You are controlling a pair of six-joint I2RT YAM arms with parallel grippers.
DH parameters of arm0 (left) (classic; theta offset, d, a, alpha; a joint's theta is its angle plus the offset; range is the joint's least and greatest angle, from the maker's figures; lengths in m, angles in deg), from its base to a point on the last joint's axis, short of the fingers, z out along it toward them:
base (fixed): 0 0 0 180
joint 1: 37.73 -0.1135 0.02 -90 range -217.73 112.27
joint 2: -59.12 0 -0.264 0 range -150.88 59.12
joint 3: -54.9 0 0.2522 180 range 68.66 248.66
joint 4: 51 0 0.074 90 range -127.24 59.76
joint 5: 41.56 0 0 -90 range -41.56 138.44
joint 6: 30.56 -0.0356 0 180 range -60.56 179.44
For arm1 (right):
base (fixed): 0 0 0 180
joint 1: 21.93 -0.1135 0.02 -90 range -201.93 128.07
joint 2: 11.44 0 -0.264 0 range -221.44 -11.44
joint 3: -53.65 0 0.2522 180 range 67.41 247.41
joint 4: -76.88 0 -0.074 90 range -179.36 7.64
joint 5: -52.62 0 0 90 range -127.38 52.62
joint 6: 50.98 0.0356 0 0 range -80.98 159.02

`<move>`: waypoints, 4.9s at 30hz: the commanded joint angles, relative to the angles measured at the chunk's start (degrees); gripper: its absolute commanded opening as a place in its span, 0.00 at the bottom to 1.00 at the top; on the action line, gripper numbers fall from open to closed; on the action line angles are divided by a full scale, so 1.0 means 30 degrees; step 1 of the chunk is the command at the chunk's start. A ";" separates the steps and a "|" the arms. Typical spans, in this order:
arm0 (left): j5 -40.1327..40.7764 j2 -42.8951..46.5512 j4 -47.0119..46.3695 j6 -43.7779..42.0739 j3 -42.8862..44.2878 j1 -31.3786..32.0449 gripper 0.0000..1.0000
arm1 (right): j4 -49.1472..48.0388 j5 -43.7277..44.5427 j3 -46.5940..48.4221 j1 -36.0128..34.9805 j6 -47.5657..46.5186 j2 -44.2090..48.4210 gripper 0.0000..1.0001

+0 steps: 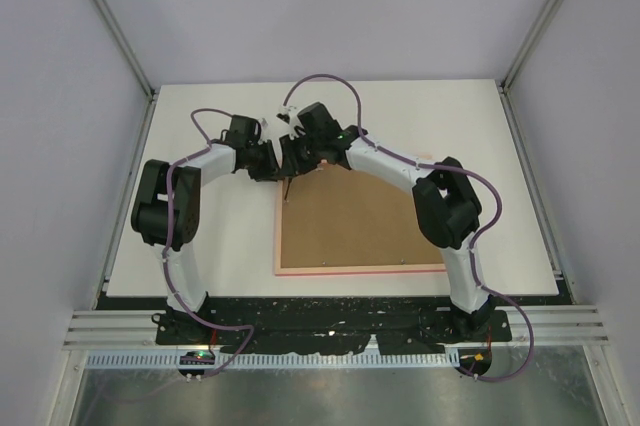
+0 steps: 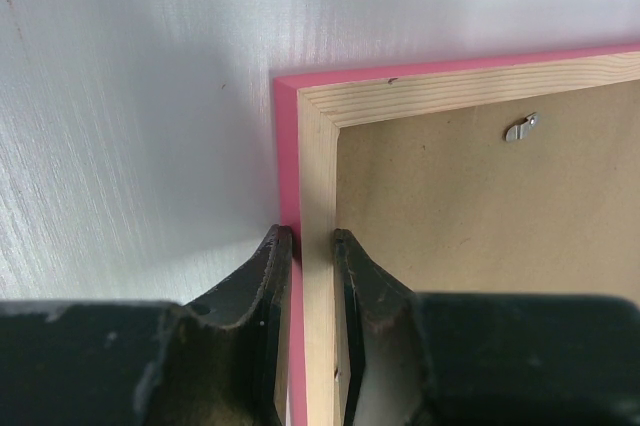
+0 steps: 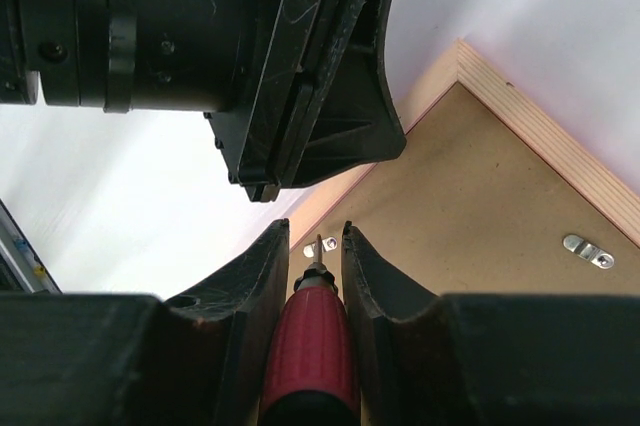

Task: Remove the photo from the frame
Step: Release the photo frame item from the photo frame, then adjust the photo frame at the center of the board.

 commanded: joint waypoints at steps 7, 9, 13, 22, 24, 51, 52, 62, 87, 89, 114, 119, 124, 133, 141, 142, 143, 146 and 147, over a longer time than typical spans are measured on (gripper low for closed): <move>0.1211 0.0204 -0.0209 -0.0467 -0.0305 -0.0324 0.00 | -0.0414 0.0477 0.1576 0.0075 0.0896 -0.0939 0.08; 0.1240 0.0175 -0.0210 -0.0438 -0.0276 -0.0324 0.00 | -0.0385 0.0565 0.1430 0.0076 0.0663 -0.0999 0.08; 0.1211 0.0175 -0.0180 -0.0467 -0.0305 -0.0324 0.00 | -0.0326 0.0537 0.1108 0.0046 -0.0069 -0.0882 0.08; 0.1211 0.0146 -0.0122 -0.0409 -0.0247 -0.0324 0.00 | -0.0004 -0.0372 0.0873 0.0046 -0.0627 0.0288 0.08; 0.1211 0.0175 -0.0064 -0.0409 -0.0246 -0.0324 0.00 | -0.0004 -0.0401 0.0698 0.0047 -0.0715 0.0406 0.08; 0.1298 0.0263 -0.0062 -0.0409 -0.0305 -0.0412 0.00 | -0.0004 0.0037 0.0081 -0.0099 -0.1651 0.0524 0.08; 0.1299 0.0263 -0.0092 -0.0438 -0.0305 -0.0412 0.00 | -0.0004 0.0299 0.0024 -0.0129 -0.1798 0.0553 0.08; 0.1298 0.0175 -0.0063 -0.0379 -0.0276 -0.0412 0.00 | 0.1020 0.0653 -0.0094 -0.0363 -0.3762 0.1432 0.08; 0.1065 0.0117 -0.0006 -0.0350 -0.0101 -0.0412 0.00 | 0.2518 0.0799 -0.3195 -0.0600 -0.8008 0.6812 0.08; 0.0976 0.0087 0.0170 -0.0291 0.0133 -0.0412 0.01 | 0.2166 0.0596 -0.4806 0.0071 -0.8623 0.8481 0.08; 0.3262 -0.5776 0.8843 -0.2488 1.3817 0.0877 0.40 | -0.1406 0.7156 -1.5268 1.1968 -0.6341 1.9505 0.08; 0.3377 -0.3230 0.8784 -0.3774 1.2443 0.1548 0.69 | -0.2493 0.7449 -1.6147 1.2702 -0.6487 2.0212 0.08; 0.3524 0.0986 0.8024 -0.5852 0.7822 0.2690 0.72 | -0.2903 0.7773 -1.6470 1.3112 -0.6604 2.0007 0.08; 0.5370 0.4658 0.7524 -0.8785 -0.0212 0.4070 0.73 | -0.2934 0.6865 -1.6764 1.3551 -0.6341 2.0563 0.08; 0.5107 0.4190 0.7027 -0.8524 -0.1829 0.3983 0.67 | -0.2641 0.5495 -1.6793 1.4372 -0.5843 2.1003 0.08; 0.5136 0.4073 0.7027 -0.8524 -0.1800 0.4011 0.65 | -0.2612 0.5429 -1.6793 1.4431 -0.5814 2.1032 0.08; 0.5050 0.3927 0.7027 -0.8524 -0.1828 0.3983 0.63 | -0.2611 0.5313 -1.6793 1.4460 -0.5784 2.1061 0.08; 0.4756 0.3575 0.7027 -0.8494 -0.1829 0.3953 0.54 | -0.2611 0.5195 -1.6793 1.4519 -0.5755 2.1091 0.08; 0.4640 0.3400 0.7027 -0.8466 -0.1771 0.3895 0.52 | -0.2611 0.5194 -1.6822 1.4548 -0.5755 2.1091 0.08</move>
